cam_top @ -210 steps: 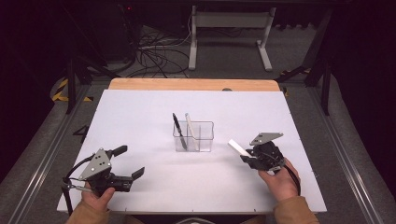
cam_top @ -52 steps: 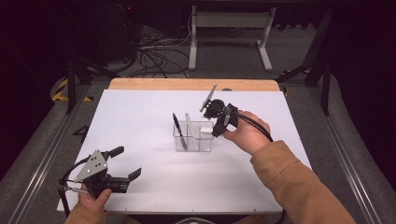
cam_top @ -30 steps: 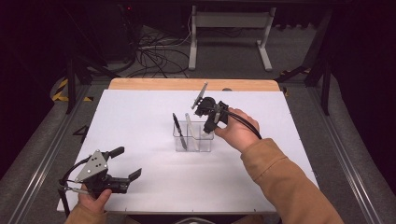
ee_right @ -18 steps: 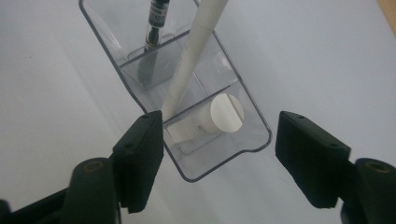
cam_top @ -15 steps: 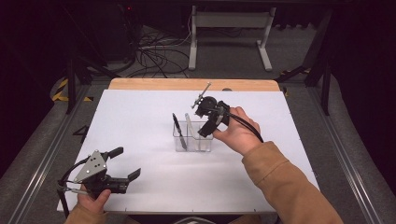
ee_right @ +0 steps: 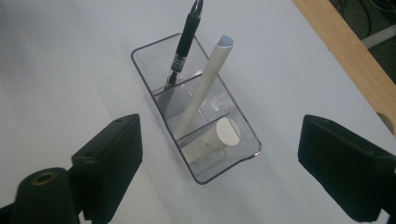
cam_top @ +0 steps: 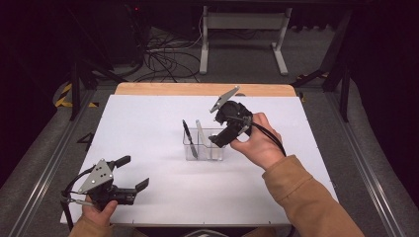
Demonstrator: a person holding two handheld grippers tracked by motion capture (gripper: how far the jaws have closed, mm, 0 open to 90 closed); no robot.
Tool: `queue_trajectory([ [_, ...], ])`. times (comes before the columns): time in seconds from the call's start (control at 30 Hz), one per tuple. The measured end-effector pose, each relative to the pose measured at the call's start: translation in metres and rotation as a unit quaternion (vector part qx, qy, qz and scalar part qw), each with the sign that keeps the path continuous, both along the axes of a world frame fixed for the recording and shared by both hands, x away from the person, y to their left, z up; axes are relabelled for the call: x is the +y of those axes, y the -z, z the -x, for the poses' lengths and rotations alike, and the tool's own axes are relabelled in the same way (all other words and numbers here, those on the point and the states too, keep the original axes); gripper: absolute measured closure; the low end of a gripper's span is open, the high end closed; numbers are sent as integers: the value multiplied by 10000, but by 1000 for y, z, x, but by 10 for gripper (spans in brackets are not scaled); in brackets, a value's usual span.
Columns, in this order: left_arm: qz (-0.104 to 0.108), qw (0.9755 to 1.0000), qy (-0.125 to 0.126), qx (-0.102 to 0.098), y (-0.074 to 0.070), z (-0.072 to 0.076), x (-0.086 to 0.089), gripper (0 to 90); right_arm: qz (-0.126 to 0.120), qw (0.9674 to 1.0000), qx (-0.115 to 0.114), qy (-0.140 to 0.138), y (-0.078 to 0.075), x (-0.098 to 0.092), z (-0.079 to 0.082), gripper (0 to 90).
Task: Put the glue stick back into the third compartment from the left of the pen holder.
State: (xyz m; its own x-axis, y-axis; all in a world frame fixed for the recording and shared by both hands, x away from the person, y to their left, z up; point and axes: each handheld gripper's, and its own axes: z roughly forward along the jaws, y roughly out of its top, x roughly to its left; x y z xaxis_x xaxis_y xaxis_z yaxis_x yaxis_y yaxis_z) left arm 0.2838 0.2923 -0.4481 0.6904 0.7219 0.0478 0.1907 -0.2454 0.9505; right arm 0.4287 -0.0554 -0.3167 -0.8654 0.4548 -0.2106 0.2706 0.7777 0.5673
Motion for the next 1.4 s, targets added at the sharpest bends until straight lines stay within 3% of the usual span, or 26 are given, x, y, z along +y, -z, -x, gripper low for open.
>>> queue_trajectory([
  [0.17,-11,10000,6,2,0,0,0,57,-188,9998,-103,-28,-2,-8,6,111],
  [0.43,14,10000,16,-2,0,0,0,53,-883,9952,-409,-47,-2,-36,25,9],
  [0.53,-32,10000,-22,10,1,0,-2,50,-1179,9915,-542,-105,0,-49,32,0],
  [0.67,-31,10000,-4,-24,0,0,-1,47,-1782,9805,-816,-131,5,-69,43,0],
  [0.77,-15,10000,7,-10,1,0,-1,42,-1956,9761,-934,-129,10,-82,51,0],
  [0.87,-23,10000,7,-54,0,0,0,41,-2094,9719,-1071,-107,17,-93,59,0],
  [1.13,-51,10000,40,-59,1,1,-1,44,-2416,9642,-1093,-39,48,-117,70,0],
  [1.2,-69,9999,19,-108,1,1,-1,45,-2526,9620,-1035,-10,60,-124,71,0],
  [1.33,-49,9999,0,-105,1,2,-2,47,-2610,9615,-854,74,80,-135,71,0],
  [1.4,-87,9999,-40,-130,1,3,-2,48,-2713,9587,-848,107,89,-140,73,0],
])
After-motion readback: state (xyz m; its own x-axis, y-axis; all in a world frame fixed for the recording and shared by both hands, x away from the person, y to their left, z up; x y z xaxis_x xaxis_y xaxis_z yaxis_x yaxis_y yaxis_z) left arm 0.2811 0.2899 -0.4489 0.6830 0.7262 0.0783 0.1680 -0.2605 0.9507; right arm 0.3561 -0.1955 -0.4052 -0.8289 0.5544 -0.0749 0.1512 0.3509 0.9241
